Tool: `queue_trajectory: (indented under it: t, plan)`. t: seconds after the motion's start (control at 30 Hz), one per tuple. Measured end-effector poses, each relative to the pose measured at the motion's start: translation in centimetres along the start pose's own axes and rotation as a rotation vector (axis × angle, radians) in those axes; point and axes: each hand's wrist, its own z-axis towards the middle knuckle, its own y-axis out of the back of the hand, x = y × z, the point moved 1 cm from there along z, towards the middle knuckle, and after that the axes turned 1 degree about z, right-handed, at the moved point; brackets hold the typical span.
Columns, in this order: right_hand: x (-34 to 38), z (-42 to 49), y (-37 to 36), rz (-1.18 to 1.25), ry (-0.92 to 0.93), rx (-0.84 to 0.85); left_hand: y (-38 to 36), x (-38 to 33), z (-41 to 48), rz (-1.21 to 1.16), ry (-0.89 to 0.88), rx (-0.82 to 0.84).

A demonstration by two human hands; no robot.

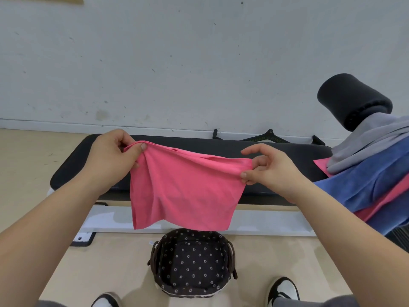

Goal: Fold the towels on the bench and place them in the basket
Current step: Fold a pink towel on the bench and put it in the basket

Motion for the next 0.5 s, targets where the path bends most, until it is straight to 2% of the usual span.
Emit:
queue_trajectory:
  t: [0.17,0.27,0.4,0.5]
  plan:
    - [0.7,0.2,-0.8,-0.204,0.11,-0.075,0.1,0.4,0.0,0.024,-0.002,-0.003]
    - [1.1,0.0,-0.9,-0.226,0.14,-0.11,0.2,0.6,0.0,0.031,-0.01,0.003]
    - [1.4,-0.2,-1.0,-0.262,0.187,-0.069,0.1,1.0,0.0,0.039,-0.008,0.009]
    - [1.0,-0.2,-1.2,-0.32,0.143,-0.026,0.1,1.2,0.0,0.036,-0.005,0.018]
